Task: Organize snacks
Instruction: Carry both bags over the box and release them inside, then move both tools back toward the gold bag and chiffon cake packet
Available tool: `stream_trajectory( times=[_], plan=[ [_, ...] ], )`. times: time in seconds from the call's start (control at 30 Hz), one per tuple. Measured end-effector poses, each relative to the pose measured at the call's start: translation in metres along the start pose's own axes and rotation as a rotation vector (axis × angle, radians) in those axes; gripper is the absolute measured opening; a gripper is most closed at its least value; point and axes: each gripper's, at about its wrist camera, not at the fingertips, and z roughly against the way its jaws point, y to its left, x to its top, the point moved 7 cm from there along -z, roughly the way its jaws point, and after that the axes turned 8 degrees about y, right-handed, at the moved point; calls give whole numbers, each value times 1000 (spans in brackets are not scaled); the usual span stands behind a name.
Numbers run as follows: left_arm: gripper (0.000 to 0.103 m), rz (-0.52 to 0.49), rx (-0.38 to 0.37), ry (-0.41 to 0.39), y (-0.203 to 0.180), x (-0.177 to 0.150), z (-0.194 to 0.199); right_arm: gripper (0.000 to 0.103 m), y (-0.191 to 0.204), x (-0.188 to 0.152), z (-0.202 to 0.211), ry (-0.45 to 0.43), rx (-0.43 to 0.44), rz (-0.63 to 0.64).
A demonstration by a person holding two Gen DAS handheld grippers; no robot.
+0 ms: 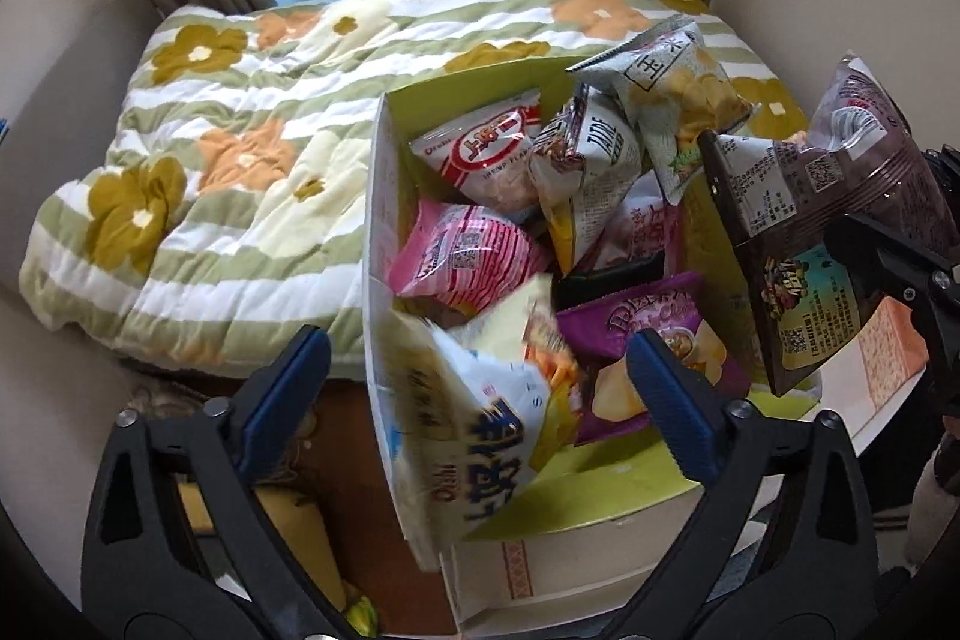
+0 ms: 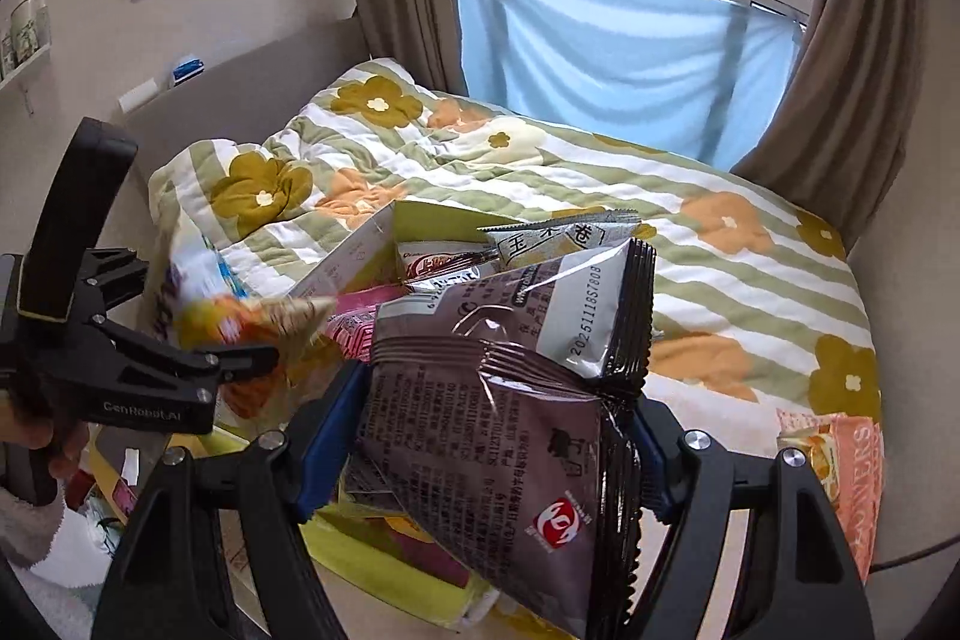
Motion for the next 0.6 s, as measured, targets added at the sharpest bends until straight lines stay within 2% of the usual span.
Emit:
stream_trajectory(
  times=[0.17,0.37,0.6],
  plan=[
    [102,-7,-25,-14,9,-6,5,73,6,-2,0,14,-23,-39],
    [102,85,-100,-27,30,-17,9,73,11,-6,-1,19,-36,-60],
    [102,128,-74,-41,46,-21,16,75,20,0,-21,34,25,-93]
  ],
)
